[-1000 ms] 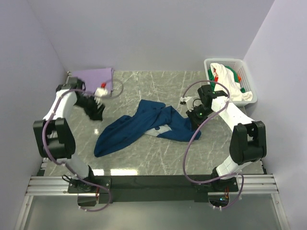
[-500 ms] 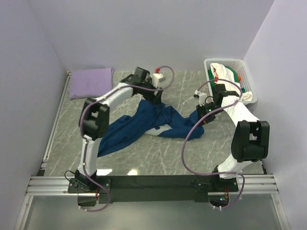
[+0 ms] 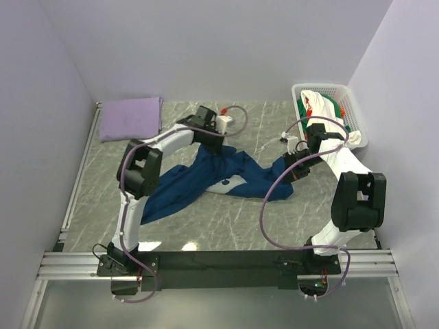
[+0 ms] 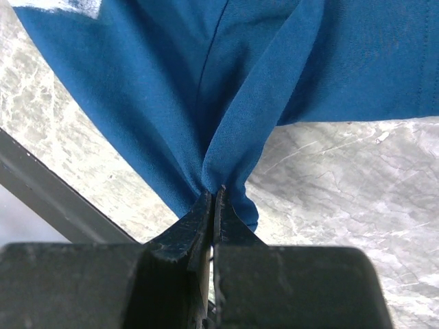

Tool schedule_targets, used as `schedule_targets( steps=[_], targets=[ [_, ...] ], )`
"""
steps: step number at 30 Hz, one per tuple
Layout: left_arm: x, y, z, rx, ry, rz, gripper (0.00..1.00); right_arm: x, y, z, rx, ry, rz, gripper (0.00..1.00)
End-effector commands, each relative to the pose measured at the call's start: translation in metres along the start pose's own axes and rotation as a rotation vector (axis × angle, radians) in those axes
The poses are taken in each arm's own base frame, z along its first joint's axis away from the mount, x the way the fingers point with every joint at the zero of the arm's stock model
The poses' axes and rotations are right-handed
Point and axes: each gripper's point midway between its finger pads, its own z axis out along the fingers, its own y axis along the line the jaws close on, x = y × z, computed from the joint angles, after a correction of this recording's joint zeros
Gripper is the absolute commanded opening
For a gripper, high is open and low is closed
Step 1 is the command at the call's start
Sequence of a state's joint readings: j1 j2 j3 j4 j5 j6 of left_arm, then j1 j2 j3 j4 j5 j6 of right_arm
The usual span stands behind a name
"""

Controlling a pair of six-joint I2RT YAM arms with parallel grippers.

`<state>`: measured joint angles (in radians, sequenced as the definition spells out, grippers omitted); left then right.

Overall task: Fold and stack the t-shirts
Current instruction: Flatten the tshirt out

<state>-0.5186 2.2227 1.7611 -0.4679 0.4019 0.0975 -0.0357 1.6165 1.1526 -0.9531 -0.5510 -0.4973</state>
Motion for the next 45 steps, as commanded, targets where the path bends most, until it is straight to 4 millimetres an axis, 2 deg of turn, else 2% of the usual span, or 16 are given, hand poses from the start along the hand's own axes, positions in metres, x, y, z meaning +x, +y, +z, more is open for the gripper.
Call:
schedule_targets(
  steps=[1, 5, 10, 13, 15, 16, 18, 20, 24, 30, 36, 37, 38, 40, 43, 45],
  targets=[
    [-0.037, 0.047, -0.079, -0.090, -0.152, -0.005, 0.01, -0.001, -0.002, -0.004, 0.004, -0.019, -0.026, 0.00],
    [-0.017, 0.088, -0.125, -0.128, -0.144, -0.004, 0.01, -0.002, 0.000, -0.004, -0.007, -0.025, -0.032, 0.00],
    [0.038, 0.145, -0.159, -0.171, -0.072, -0.017, 0.01, -0.006, -0.001, -0.001, -0.015, -0.027, -0.024, 0.00],
    [0.039, 0.157, -0.190, -0.173, -0.118, -0.028, 0.01, -0.016, -0.008, -0.005, 0.020, -0.048, -0.027, 0.00],
    [0.022, 0.151, -0.214, -0.173, -0.168, 0.004, 0.01, -0.030, -0.017, -0.015, 0.074, -0.071, -0.040, 0.00],
    [0.023, 0.166, -0.238, -0.214, -0.199, -0.019, 0.00, -0.036, -0.020, -0.021, 0.097, -0.083, -0.051, 0.00],
    [-0.002, 0.163, -0.278, -0.239, -0.291, 0.001, 0.01, -0.058, -0.030, -0.042, 0.179, -0.139, -0.081, 0.00],
    [-0.016, 0.162, -0.322, -0.289, -0.362, 0.022, 0.01, -0.084, -0.035, -0.075, 0.245, -0.231, -0.110, 0.00],
    [-0.035, 0.144, -0.377, -0.357, -0.475, 0.079, 0.01, -0.115, -0.030, -0.131, 0.346, -0.358, -0.164, 0.00],
    [-0.040, 0.109, -0.405, -0.389, -0.571, 0.089, 0.00, -0.147, -0.019, -0.189, 0.476, -0.536, -0.225, 0.00],
    [-0.074, 0.156, -0.404, -0.438, -0.688, 0.039, 0.01, -0.207, -0.050, -0.227, 0.627, -0.673, -0.184, 0.00],
    [-0.078, 0.176, -0.388, -0.420, -0.682, 0.010, 0.01, -0.218, -0.065, -0.219, 0.624, -0.665, -0.138, 0.00],
    [-0.103, 0.178, -0.404, -0.429, -0.740, 0.024, 0.01, -0.238, -0.064, -0.247, 0.672, -0.733, -0.139, 0.00],
    [-0.124, 0.190, -0.408, -0.428, -0.790, 0.035, 0.01, -0.262, -0.078, -0.256, 0.701, -0.797, -0.091, 0.00],
    [-0.171, 0.210, -0.432, -0.508, -0.916, 0.111, 0.01, -0.298, -0.078, -0.298, 0.755, -0.960, -0.072, 0.00],
    [-0.205, 0.211, -0.464, -0.545, -1.046, 0.147, 0.00, -0.316, -0.074, -0.338, 0.826, -1.089, -0.060, 0.00]
  ],
)
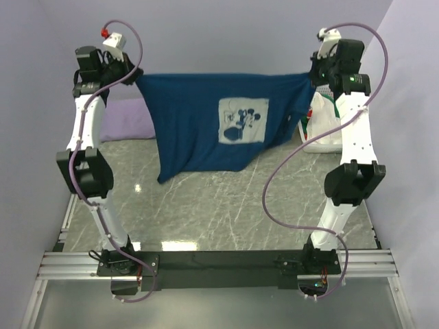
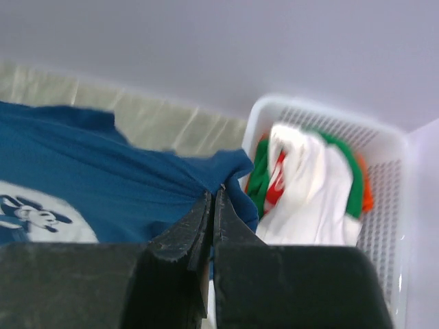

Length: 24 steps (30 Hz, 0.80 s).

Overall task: Fold and stack the t-shirts
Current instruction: Flatten the tshirt out

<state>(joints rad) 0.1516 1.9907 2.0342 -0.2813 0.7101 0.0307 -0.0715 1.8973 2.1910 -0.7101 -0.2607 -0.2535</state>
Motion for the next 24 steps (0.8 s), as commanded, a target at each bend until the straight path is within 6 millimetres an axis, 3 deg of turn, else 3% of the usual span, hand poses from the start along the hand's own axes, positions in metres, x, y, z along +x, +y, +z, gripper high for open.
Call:
schedule_targets(
  steps=[1, 4, 6, 7, 9, 12, 13, 15, 16, 17, 19, 20, 21, 22, 24],
  targets=[
    [-0.150, 0.016, -0.033, -0.159, -0.389, 0.186, 0.01, -0.101, -0.064, -0.046, 0.309, -0.317, 0.050, 0.00],
    [-0.210, 0.004, -0.063, -0.189, -0.581, 0.309, 0.01, -0.149, -0.077, -0.087, 0.393, -0.510, 0.071, 0.00],
    [-0.230, 0.002, -0.081, -0.208, -0.656, 0.361, 0.01, -0.174, -0.077, -0.118, 0.415, -0.629, 0.058, 0.00],
    [-0.237, -0.006, -0.089, -0.185, -0.673, 0.384, 0.01, -0.177, -0.074, -0.121, 0.406, -0.644, 0.039, 0.00],
    [-0.231, -0.008, -0.089, -0.164, -0.652, 0.408, 0.01, -0.186, -0.068, -0.136, 0.391, -0.684, 0.004, 0.00],
    [-0.184, -0.013, -0.076, -0.098, -0.516, 0.458, 0.01, -0.166, -0.056, -0.117, 0.325, -0.618, -0.070, 0.00],
    [-0.148, -0.011, -0.069, -0.079, -0.436, 0.422, 0.01, -0.141, -0.044, -0.093, 0.248, -0.547, -0.118, 0.00],
    [-0.098, -0.019, -0.061, -0.010, -0.319, 0.484, 0.01, -0.108, -0.023, -0.075, 0.142, -0.460, -0.181, 0.00],
    [-0.083, -0.025, -0.067, -0.004, -0.285, 0.502, 0.01, -0.067, -0.014, -0.052, 0.089, -0.365, -0.227, 0.00],
    [-0.022, -0.020, -0.059, 0.021, -0.170, 0.470, 0.01, -0.048, 0.000, -0.045, 0.023, -0.328, -0.253, 0.00],
    [0.027, -0.028, -0.067, 0.053, -0.064, 0.491, 0.01, -0.006, 0.022, -0.039, -0.053, -0.234, -0.339, 0.00],
    [0.082, -0.029, -0.069, 0.075, 0.036, 0.486, 0.01, 0.041, 0.033, -0.027, -0.093, -0.139, -0.333, 0.00],
    [0.108, -0.030, -0.075, 0.080, 0.089, 0.479, 0.00, 0.056, 0.040, -0.035, -0.114, -0.115, -0.377, 0.00],
    [0.143, -0.036, -0.084, 0.115, 0.151, 0.531, 0.00, 0.100, 0.051, -0.030, -0.156, -0.034, -0.375, 0.00],
    [0.179, -0.043, -0.098, 0.139, 0.229, 0.485, 0.00, 0.123, 0.059, -0.044, -0.168, -0.010, -0.397, 0.00]
  ],
)
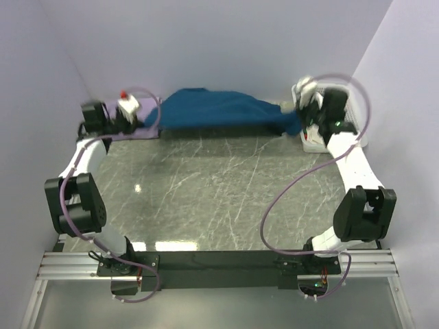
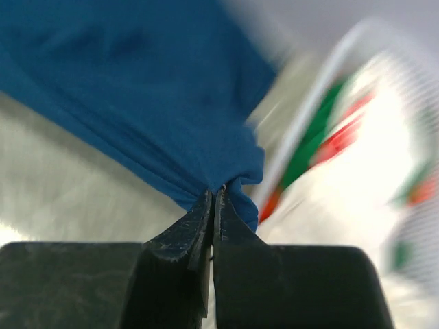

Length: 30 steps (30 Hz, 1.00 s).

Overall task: Fold and stack the t-shirts
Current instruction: Flatten the tshirt out

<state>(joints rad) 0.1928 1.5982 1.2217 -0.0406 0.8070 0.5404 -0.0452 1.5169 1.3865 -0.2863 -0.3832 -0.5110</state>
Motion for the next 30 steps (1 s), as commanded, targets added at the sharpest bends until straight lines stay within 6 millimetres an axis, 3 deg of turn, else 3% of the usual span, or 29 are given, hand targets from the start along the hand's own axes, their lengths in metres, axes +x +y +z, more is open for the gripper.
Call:
schedule_targets(
  steps=[1, 3, 4, 9, 12, 13, 15, 16, 21, 23, 24, 25, 27, 30],
  targets=[
    [0.057, -0.035, -0.029, 0.095, 0.138, 0.089, 0.01, 0.052, 0.032, -0.026, -0.068, 0.096, -0.144, 0.00],
    [0.078, -0.054, -0.037, 0.153, 0.189, 0.081, 0.01, 0.069, 0.040, -0.037, -0.075, 0.130, -0.177, 0.00],
    [0.083, -0.059, -0.039, 0.165, 0.202, 0.077, 0.01, 0.087, 0.047, -0.038, -0.088, 0.166, -0.174, 0.00],
    [0.089, -0.072, -0.050, 0.228, 0.250, 0.056, 0.01, 0.117, 0.073, -0.055, -0.214, 0.286, -0.171, 0.00],
    [0.100, -0.100, -0.073, 0.341, 0.326, 0.086, 0.01, 0.140, 0.096, -0.077, -0.327, 0.374, -0.213, 0.00],
    [0.108, -0.120, -0.087, 0.412, 0.364, 0.102, 0.01, 0.151, 0.103, -0.084, -0.358, 0.407, -0.224, 0.00],
    [0.122, -0.135, -0.103, 0.468, 0.427, 0.136, 0.01, 0.169, 0.121, -0.104, -0.439, 0.473, -0.255, 0.00],
    [0.132, -0.154, -0.116, 0.529, 0.453, 0.148, 0.01, 0.182, 0.131, -0.112, -0.480, 0.506, -0.255, 0.00],
    [0.165, -0.203, -0.159, 0.671, 0.550, 0.235, 0.01, 0.227, 0.177, -0.152, -0.626, 0.603, -0.366, 0.00],
    [0.171, -0.212, -0.169, 0.708, 0.557, 0.304, 0.17, 0.226, 0.183, -0.155, -0.613, 0.583, -0.449, 0.17],
    [0.169, -0.211, -0.172, 0.690, 0.562, 0.346, 0.30, 0.223, 0.181, -0.157, -0.589, 0.582, -0.461, 0.45],
    [0.168, -0.211, -0.172, 0.668, 0.564, 0.335, 0.36, 0.215, 0.178, -0.155, -0.566, 0.556, -0.452, 0.55],
    [0.160, -0.199, -0.164, 0.607, 0.543, 0.337, 0.43, 0.186, 0.164, -0.149, -0.496, 0.487, -0.413, 0.66],
    [0.138, -0.177, -0.141, 0.551, 0.481, 0.237, 0.45, 0.162, 0.146, -0.134, -0.447, 0.474, -0.274, 0.66]
  ],
)
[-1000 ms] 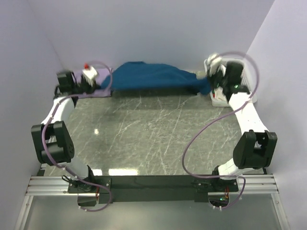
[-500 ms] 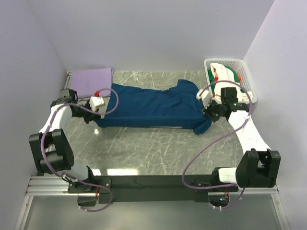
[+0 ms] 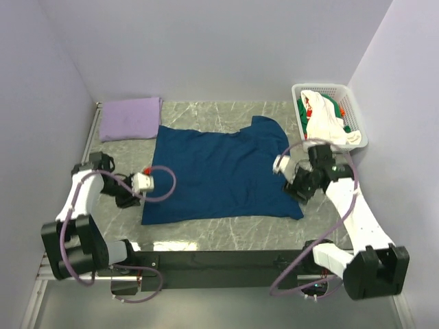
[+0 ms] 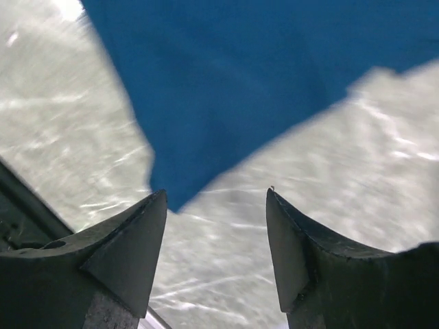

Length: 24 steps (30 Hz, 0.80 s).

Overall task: Fold and stack the t-shirts
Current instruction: Flatten the tshirt out

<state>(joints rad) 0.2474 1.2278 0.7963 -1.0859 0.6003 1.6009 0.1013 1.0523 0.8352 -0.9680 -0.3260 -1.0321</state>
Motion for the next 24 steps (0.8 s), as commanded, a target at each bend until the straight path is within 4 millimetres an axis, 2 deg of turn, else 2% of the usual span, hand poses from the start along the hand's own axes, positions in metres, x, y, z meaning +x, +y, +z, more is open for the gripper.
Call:
schedule_targets(
  steps=[1, 2, 4, 5, 6, 7, 9, 11, 12, 15, 17, 19, 20, 21, 22, 24],
  targets=[
    [-0.029, 0.043, -0.009, -0.061, -0.128, -0.076, 0.45, -0.029, -0.044, -0.016, 0.080, -0.071, 0.122, 0.66],
    [-0.036, 0.052, -0.006, -0.057, -0.149, -0.110, 0.46, -0.028, -0.051, -0.002, 0.053, -0.051, 0.218, 0.63],
    [-0.044, 0.081, 0.002, -0.076, -0.178, -0.241, 0.47, -0.032, -0.068, 0.006, 0.061, -0.032, 0.299, 0.58],
    [-0.048, 0.090, 0.005, -0.083, -0.185, -0.271, 0.46, -0.028, -0.073, 0.023, 0.037, 0.005, 0.394, 0.57],
    [-0.053, 0.095, 0.011, -0.074, -0.195, -0.347, 0.45, -0.031, -0.081, 0.025, 0.038, 0.008, 0.430, 0.54],
    [-0.055, 0.116, 0.012, -0.141, -0.211, -0.338, 0.46, -0.026, -0.085, 0.038, 0.020, 0.039, 0.476, 0.53],
    [-0.059, 0.121, 0.024, -0.142, -0.207, -0.383, 0.46, -0.026, -0.094, 0.044, 0.021, 0.049, 0.577, 0.53],
    [-0.061, 0.131, 0.036, -0.173, -0.181, -0.379, 0.46, -0.025, -0.095, 0.053, -0.017, 0.064, 0.646, 0.54],
    [-0.058, 0.128, 0.044, -0.157, -0.172, -0.403, 0.46, -0.026, -0.098, 0.054, -0.011, 0.068, 0.664, 0.57],
    [-0.053, 0.131, 0.056, -0.160, -0.156, -0.436, 0.46, -0.014, -0.102, 0.063, 0.014, 0.126, 0.720, 0.62],
    [-0.049, 0.133, 0.060, -0.162, -0.143, -0.443, 0.46, -0.006, -0.096, 0.069, -0.009, 0.169, 0.741, 0.64],
    [-0.041, 0.134, 0.065, -0.158, -0.115, -0.461, 0.45, -0.009, -0.085, 0.075, -0.091, 0.173, 0.750, 0.54],
    [-0.039, 0.134, 0.067, -0.154, -0.105, -0.464, 0.44, -0.010, -0.074, 0.072, -0.145, 0.182, 0.747, 0.47],
    [-0.036, 0.132, 0.069, -0.147, -0.094, -0.471, 0.43, -0.012, -0.074, 0.069, -0.174, 0.152, 0.777, 0.38],
    [-0.035, 0.133, 0.070, -0.149, -0.092, -0.470, 0.43, -0.013, -0.068, 0.066, -0.208, 0.156, 0.775, 0.37],
    [-0.036, 0.134, 0.069, -0.152, -0.090, -0.467, 0.43, -0.016, -0.068, 0.064, -0.217, 0.163, 0.794, 0.46]
  ],
)
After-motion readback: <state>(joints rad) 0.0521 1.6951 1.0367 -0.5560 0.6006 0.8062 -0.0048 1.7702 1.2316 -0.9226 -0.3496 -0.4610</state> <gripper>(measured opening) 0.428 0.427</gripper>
